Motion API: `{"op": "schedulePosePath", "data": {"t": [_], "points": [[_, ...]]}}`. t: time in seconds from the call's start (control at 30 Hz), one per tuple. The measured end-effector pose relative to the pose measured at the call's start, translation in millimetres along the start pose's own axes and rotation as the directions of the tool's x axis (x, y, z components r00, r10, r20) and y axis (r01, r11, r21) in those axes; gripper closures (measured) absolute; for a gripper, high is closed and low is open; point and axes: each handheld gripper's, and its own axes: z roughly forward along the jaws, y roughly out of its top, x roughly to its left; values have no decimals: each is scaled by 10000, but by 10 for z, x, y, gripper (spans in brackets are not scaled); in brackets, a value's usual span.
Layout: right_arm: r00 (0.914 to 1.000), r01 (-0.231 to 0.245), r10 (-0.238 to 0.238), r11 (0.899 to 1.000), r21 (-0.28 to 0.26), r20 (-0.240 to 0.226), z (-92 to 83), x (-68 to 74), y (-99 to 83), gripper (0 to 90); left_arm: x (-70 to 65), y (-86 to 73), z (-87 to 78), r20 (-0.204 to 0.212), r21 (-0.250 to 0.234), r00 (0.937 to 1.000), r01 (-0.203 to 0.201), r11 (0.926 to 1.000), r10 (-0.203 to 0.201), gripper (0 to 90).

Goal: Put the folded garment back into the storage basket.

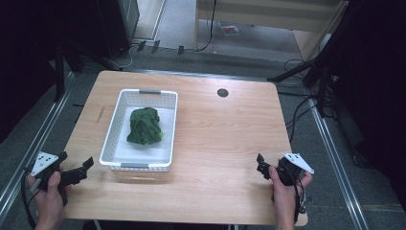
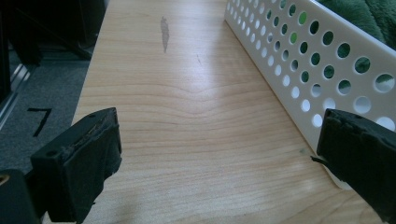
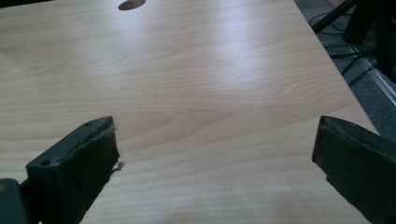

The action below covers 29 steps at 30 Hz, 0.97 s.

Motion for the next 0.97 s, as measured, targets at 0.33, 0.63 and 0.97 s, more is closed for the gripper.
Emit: {"op": "schedulePosePath", "data": {"t": [0.33, 0.63, 0.97], "points": [[9997, -233, 233, 9997, 4, 0, -145, -246, -138, 7, 8, 1, 1, 40, -6, 10000, 36, 10000, -36, 7], [9960, -882, 884, 9959, -197, 103, -321, -500, -270, 42, 10, 1, 2, 39, 4, 10000, 78, 10000, -78, 7], [9922, -1203, 1201, 9927, 42, 330, -355, -544, -295, 132, 25, 3, 3, 105, 50, 9998, 169, 9998, -169, 8]]}}
